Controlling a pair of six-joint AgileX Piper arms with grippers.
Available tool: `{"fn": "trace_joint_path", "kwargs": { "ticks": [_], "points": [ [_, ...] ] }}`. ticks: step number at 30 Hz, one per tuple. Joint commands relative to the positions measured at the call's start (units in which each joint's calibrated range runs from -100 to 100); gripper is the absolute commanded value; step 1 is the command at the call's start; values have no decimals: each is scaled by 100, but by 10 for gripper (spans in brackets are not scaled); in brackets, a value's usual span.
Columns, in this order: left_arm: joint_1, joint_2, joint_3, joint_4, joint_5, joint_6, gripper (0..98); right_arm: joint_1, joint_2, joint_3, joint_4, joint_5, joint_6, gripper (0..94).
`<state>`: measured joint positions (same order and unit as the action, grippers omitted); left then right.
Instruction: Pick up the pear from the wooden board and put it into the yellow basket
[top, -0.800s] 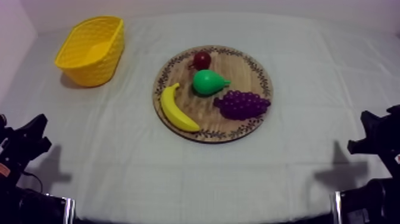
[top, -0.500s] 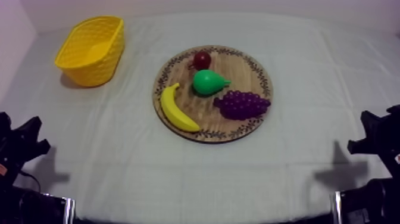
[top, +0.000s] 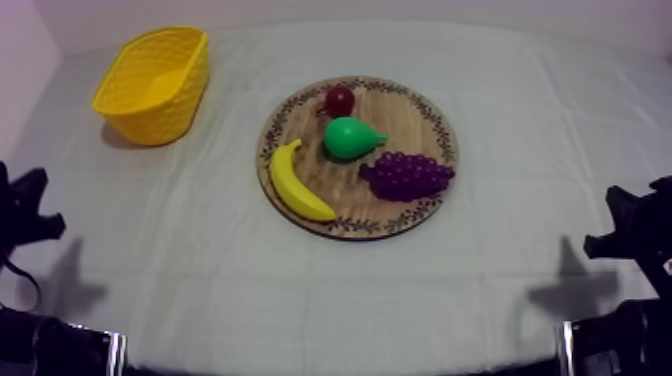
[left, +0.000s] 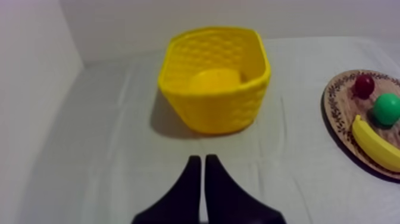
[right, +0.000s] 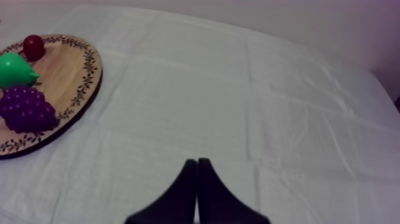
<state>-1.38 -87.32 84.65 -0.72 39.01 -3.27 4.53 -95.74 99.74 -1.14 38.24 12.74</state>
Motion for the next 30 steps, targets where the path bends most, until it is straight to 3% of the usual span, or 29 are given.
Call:
{"fn": "trace_joint_path", "kwargs": {
  "ticks": [1,5,9,16,22,30],
  "points": [
    [-5,1163,-1344,51,60,-348,1,-1,-2,4,0,-1,-1,3],
    [68,2505,-2903,225,290,-857,1,-1,-2,4,0,-1,-4,3],
    [316,3752,-4376,215,525,-1193,1,-1,-2,4,0,-1,-2,3],
    [1291,5844,-6717,-390,903,-1234,2,-1,-2,4,0,-1,-3,3],
    [2096,7191,-7691,-728,742,-1244,6,-1,-2,4,0,-1,-2,3],
    [2817,8646,-7822,-872,329,-1074,8,-1,-2,4,0,-1,-2,3]
  ]
}}
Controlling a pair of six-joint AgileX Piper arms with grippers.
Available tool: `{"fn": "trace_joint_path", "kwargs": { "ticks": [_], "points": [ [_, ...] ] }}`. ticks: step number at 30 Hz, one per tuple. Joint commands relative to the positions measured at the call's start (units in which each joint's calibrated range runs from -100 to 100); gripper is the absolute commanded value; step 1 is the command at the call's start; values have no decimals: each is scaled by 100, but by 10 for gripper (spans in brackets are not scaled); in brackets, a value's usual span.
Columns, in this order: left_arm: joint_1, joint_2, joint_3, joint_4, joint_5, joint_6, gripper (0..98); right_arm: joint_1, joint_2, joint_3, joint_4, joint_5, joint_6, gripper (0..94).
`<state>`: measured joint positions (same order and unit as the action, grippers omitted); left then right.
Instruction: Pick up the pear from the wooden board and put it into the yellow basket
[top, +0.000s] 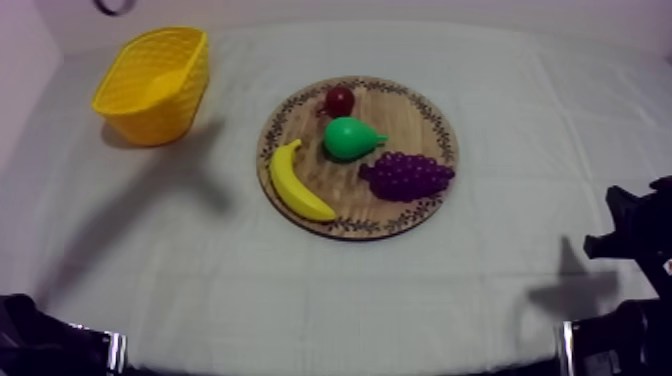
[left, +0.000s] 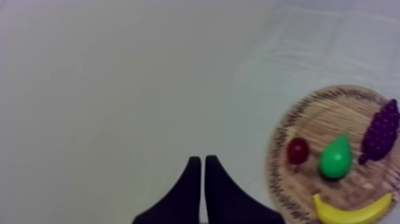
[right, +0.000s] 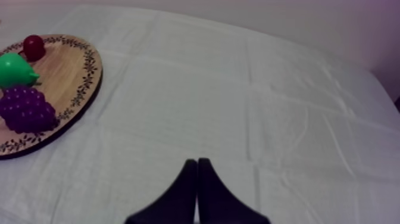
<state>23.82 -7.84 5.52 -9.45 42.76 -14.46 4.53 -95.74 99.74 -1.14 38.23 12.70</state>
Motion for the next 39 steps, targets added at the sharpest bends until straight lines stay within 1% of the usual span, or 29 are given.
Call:
{"fn": "trace_joint_path", "kwargs": {
  "ticks": [1,7,13,15,16,17,18,20,21,22,23,25,27,30,32,33,35,36,39],
  "points": [
    [370,856,189,2,-112,74,8,-1,-2,4,0,0,1,3],
    [755,1550,871,30,-593,239,10,-1,-2,4,0,0,2,3],
    [956,1799,1228,145,-839,301,14,-1,-2,4,0,0,2,3],
    [993,1824,1289,158,-860,338,32,-1,-2,4,0,0,2,3],
    [1004,1831,1316,160,-864,369,68,-1,-2,4,0,0,2,3],
    [1012,1833,1345,156,-861,412,151,-1,-2,4,0,0,2,3],
    [1013,1830,1378,157,-860,450,274,-1,-2,4,0,0,2,3],
    [993,1802,1476,224,-883,435,569,-1,-2,4,0,0,2,3],
    [978,1782,1537,280,-919,402,684,-1,-2,4,0,0,2,3],
    [964,1761,1603,341,-965,364,765,-1,-2,4,0,0,2,3],
    [951,1740,1677,400,-1022,328,823,-1,-2,4,0,0,2,3],
    [936,1705,1836,491,-1187,266,893,-1,-2,4,0,0,2,3],
    [929,1685,1983,571,-1347,203,928,-1,-2,4,0,0,2,3],
    [924,1701,2099,720,-1453,61,948,-1,-2,4,0,0,2,3],
    [921,1733,2136,878,-1456,-81,935,-1,-2,4,0,0,2,3],
    [919,1760,2140,941,-1465,-116,903,-1,-2,4,0,0,2,3],
    [923,1836,2074,997,-1451,-106,850,-1,-2,4,0,0,2,3],
    [925,1889,2003,1008,-1408,-99,844,-1,-2,4,0,0,2,3],
    [928,2108,1697,1026,-1217,-92,876,-1,-2,4,0,0,2,3]
  ]
}}
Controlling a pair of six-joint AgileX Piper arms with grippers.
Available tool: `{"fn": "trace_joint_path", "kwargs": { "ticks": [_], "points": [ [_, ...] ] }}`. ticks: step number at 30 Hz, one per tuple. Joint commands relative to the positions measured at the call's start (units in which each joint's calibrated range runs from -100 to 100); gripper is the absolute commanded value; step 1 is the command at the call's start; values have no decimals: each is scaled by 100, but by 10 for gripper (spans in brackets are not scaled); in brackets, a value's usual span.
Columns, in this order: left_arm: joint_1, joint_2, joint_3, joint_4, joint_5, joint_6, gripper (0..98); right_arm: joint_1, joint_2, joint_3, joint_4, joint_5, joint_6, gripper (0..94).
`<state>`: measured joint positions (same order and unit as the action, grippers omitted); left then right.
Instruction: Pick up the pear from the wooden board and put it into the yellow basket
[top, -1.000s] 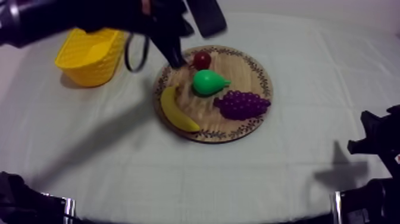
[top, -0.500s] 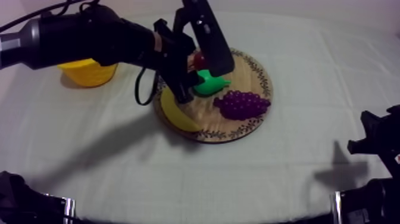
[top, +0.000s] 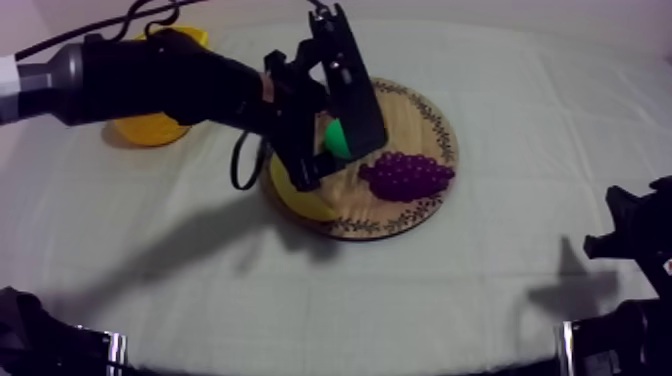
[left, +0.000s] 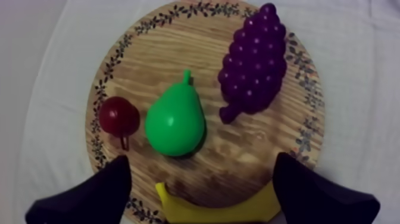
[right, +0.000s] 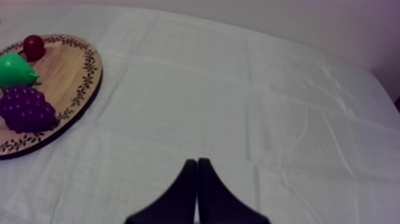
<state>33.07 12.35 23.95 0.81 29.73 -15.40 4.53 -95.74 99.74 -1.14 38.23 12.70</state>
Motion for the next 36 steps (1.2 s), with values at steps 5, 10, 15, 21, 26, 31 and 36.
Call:
{"fn": "trace_joint_path", "kwargs": {
  "ticks": [5,10,15,21,26,31,36],
  "points": [
    [-22,667,-898,-61,650,99,930,-1,-2,4,0,0,2,3],
    [-50,1508,-2028,-231,1537,285,929,-1,-2,4,0,0,2,3],
    [-110,2344,-3210,-339,2448,459,898,-1,-2,4,0,0,2,3],
    [-197,3142,-4281,-427,3345,617,877,-1,-2,4,0,0,1,3],
    [-234,3625,-4949,-499,4069,730,784,-1,-2,4,0,0,2,3],
    [-251,3915,-5246,-634,4577,925,654,-1,-2,4,0,0,2,3],
    [-217,3994,-5362,-796,4764,1129,568,-1,-2,4,0,0,0,3]
  ]
}}
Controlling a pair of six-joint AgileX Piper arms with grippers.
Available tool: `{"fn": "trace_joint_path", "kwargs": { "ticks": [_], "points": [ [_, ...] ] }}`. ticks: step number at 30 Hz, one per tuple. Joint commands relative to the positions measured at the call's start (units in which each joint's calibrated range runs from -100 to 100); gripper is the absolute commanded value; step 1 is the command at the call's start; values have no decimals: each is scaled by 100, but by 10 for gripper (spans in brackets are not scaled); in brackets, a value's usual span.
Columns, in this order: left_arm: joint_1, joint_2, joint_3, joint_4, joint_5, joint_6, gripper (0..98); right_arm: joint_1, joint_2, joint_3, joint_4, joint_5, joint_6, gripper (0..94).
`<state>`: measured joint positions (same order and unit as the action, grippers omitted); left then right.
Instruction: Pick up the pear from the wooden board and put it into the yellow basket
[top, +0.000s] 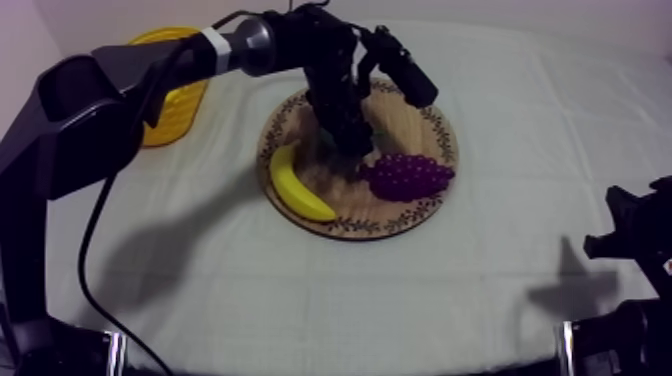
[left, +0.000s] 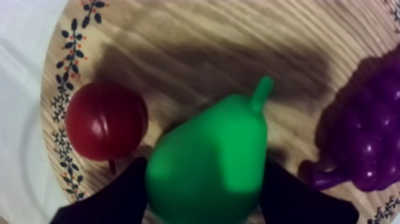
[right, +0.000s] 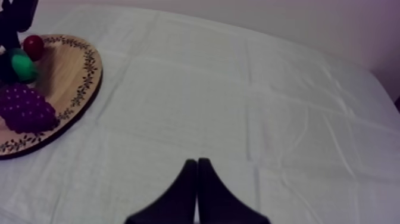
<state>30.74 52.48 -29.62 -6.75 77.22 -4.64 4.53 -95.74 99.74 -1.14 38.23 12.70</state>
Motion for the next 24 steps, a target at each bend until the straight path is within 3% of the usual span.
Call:
{"fn": "trace_joint_path", "kwargs": {
  "ticks": [1,9,14,24],
  "points": [
    [32,-64,-2,-90,53,94,560,-1,-2,4,0,0,1,3],
    [78,-1488,230,-671,748,388,545,-1,-2,4,0,0,2,3],
    [-182,-2789,265,-1003,1240,456,550,-1,-2,4,0,0,2,3],
    [-1420,-4186,488,-1171,1222,207,561,-1,-2,4,0,0,2,3]
  ]
}}
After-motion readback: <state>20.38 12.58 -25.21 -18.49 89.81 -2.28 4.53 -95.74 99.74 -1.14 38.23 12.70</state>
